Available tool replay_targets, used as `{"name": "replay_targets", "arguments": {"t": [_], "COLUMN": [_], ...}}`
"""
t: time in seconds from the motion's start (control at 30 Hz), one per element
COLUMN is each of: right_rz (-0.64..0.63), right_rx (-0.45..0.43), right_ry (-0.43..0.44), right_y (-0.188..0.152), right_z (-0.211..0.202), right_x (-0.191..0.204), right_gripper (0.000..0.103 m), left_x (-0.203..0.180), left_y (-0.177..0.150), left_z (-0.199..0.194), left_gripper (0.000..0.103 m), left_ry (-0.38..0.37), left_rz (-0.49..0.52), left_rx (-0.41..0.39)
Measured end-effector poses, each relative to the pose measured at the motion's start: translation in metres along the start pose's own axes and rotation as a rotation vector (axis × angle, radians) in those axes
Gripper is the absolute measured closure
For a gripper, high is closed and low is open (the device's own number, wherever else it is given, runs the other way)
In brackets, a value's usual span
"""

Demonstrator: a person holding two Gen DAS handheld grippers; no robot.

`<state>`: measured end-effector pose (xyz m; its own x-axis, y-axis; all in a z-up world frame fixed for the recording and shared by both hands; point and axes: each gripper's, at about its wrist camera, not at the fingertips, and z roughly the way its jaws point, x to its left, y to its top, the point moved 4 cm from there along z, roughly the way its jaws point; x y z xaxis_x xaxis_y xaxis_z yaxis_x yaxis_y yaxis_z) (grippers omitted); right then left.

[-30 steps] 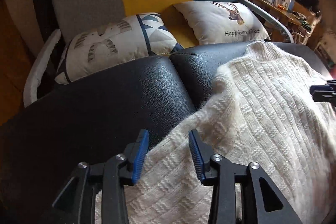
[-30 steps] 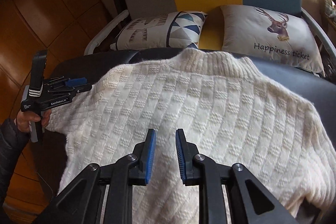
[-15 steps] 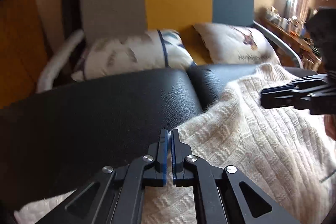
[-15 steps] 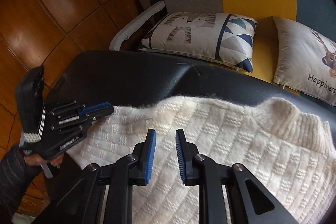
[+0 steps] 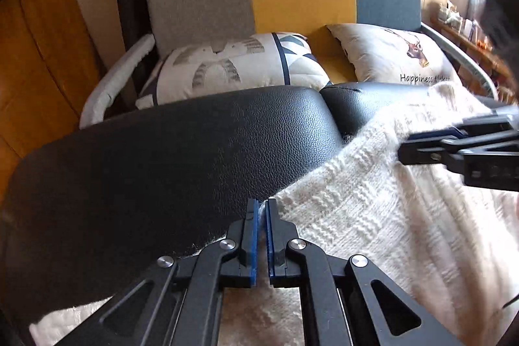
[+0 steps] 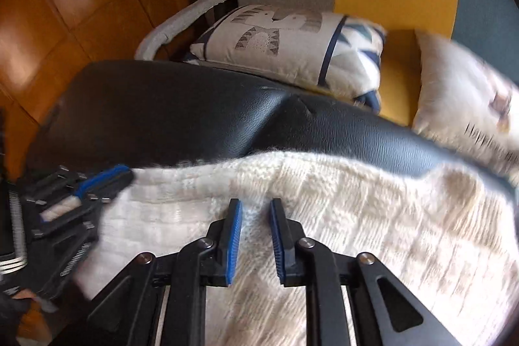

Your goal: Fold clothes

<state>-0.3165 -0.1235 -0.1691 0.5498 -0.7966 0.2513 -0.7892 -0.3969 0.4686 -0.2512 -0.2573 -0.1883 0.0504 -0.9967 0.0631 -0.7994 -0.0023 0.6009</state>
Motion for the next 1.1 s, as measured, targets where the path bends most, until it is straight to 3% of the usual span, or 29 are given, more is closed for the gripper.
{"name": "replay_targets", "arguments": {"t": [0.07,0.13,0.2,0.27,0.33,0.43,0.6,0.67,0.73,0.83,1.0,1.1], "right_rz": [0.071,0.150,0.233,0.335,0.450,0.614,0.835,0.827,0.730,0.610,0.466,0.420], "right_rx": [-0.042,-0.072,-0.110,-0.145,-0.181,-0.259,-0.351,-0.365,-0.367,-0.307,-0.254,-0.224], "right_ry": [0.047,0.101,0.133,0.157,0.156,0.063,-0.169,-0.322,-0.411,-0.428,-0.408,-0.472], "right_y": [-0.011,-0.033,-0.063,-0.100,-0.148,-0.230,-0.370,-0.409,-0.429,-0.436,-0.417,-0.407], "right_z": [-0.024,-0.052,-0.086,-0.121,-0.161,-0.233,-0.338,-0.359,-0.367,-0.350,-0.309,-0.290], "right_x": [-0.016,-0.036,-0.061,-0.091,-0.125,-0.179,-0.240,-0.245,-0.239,-0.222,-0.211,-0.219], "right_gripper": [0.085,0.084,0.084,0.084,0.084,0.084,0.078,0.078,0.078,0.078,0.078,0.078], "left_x": [0.006,0.001,-0.013,-0.033,-0.059,-0.114,-0.220,-0.260,-0.292,-0.319,-0.328,-0.328], "left_y": [0.006,0.011,0.012,0.010,0.007,-0.009,-0.042,-0.057,-0.072,-0.087,-0.100,-0.106], "left_z": [-0.004,-0.023,-0.048,-0.071,-0.092,-0.116,-0.127,-0.133,-0.143,-0.143,-0.133,-0.126], "left_gripper": [0.095,0.095,0.094,0.088,0.075,0.064,0.064,0.064,0.064,0.064,0.063,0.061], "left_ry": [-0.021,-0.009,-0.067,-0.120,-0.186,-0.289,-0.406,-0.428,-0.463,-0.452,-0.417,-0.415], "left_rz": [-0.050,-0.066,-0.081,-0.067,-0.034,0.040,0.175,0.231,0.250,0.251,0.232,0.222], "left_rx": [0.016,-0.032,-0.072,-0.096,-0.110,-0.099,-0.020,0.000,0.018,0.053,0.111,0.125]}}
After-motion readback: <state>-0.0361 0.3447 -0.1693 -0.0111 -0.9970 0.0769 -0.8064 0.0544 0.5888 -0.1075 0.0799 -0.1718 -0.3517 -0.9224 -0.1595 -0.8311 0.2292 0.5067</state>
